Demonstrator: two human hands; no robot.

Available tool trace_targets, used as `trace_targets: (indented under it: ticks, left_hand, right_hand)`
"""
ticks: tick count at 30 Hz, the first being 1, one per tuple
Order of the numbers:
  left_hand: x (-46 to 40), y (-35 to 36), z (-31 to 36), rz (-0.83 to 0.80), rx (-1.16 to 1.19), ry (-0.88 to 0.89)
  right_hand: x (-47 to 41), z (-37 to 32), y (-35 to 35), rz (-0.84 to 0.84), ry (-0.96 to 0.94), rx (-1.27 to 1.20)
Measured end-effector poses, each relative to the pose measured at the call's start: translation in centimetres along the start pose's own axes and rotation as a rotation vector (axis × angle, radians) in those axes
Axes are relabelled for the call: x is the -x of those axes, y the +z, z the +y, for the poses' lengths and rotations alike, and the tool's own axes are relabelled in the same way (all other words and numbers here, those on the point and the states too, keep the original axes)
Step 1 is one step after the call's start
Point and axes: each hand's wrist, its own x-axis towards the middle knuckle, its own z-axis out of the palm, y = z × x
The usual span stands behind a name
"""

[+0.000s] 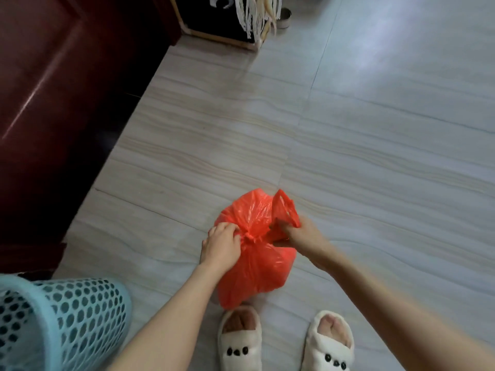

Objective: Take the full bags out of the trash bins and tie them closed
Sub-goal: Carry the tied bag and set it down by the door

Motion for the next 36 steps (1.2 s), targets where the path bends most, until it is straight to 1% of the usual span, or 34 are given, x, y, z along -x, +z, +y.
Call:
trace_targets:
  ticks: [2, 4, 5, 8, 10, 14, 16, 18, 20, 22, 26, 30, 32, 33, 34, 36]
  left_hand:
    - [2.1, -2.9, 2.3, 0.0, 0.044, -0.04]
    - [4.4, -7.1, 5.5, -0.004, 0.028, -0.041]
    - [5.9, -9.7, 7.5, -0.005, -0.007, -0.02]
    - [9.2, -15.8, 12.8, 0.02, -0.12, 0.075]
    - [11.3, -19.6, 16.8, 0.032, -0.189, 0.122]
    - [15.7, -27.1, 27.5, 0.036, -0.207, 0.219]
    - [17.2, -29.6, 32.4, 0.043, -0.198, 0.237]
    - [18.0, -31.3, 36.4, 0.027, -0.189, 0.233]
    - [18.2, -32.8, 41.2, 0.023, -0.172, 0.272]
    - [17.7, -34.1, 46.4, 0.012, -0.171, 0.325]
    - [14.6, -36.4, 55.7, 0.037, -0.186, 0.449]
    - [8.6, -38.3, 65.8, 0.048, -0.234, 0.544]
    - [5.0, -39.0, 72.0, 0.011, -0.262, 0.594]
    - [4.0, -39.3, 73.7, -0.006, -0.267, 0.589]
    - [2.3, -39.4, 77.4, -0.014, -0.279, 0.614]
    - [0.6, -39.7, 82.0, -0.035, -0.298, 0.652]
  right_hand:
    - [1.8, -1.9, 0.0, 0.074, 0.048, 0.092]
    - [4.4, -4.7, -1.5, 0.101, 0.113, 0.161]
    - [6.3, -6.6, -2.6, 0.109, 0.158, 0.17]
    - [11.4, -11.8, -6.1, 0.147, 0.199, 0.145]
    - [15.0, -15.7, -8.5, 0.186, 0.19, 0.071]
    - [22.9, -24.3, -15.9, 0.308, 0.173, -0.03]
    - [26.0, -27.3, -19.8, 0.38, 0.148, 0.0]
    - [27.8, -28.6, -23.2, 0.417, 0.107, 0.05]
    - [29.6, -31.0, -27.1, 0.495, 0.106, 0.082]
    - [31.6, -34.1, -31.2, 0.58, 0.084, 0.1]
    - [31.9, -38.3, -39.9, 0.789, 0.016, 0.098]
    - [30.6, -42.6, -49.6, 0.919, 0.047, 0.058]
    - [30.1, -44.7, -55.1, 1.0, 0.076, 0.017]
    - [30.1, -45.0, -56.6, 1.016, 0.086, 0.018]
    - [30.0, -46.0, -59.9, 1.05, 0.101, -0.001]
    - [30.1, -47.3, -63.3, 1.082, 0.116, -0.041]
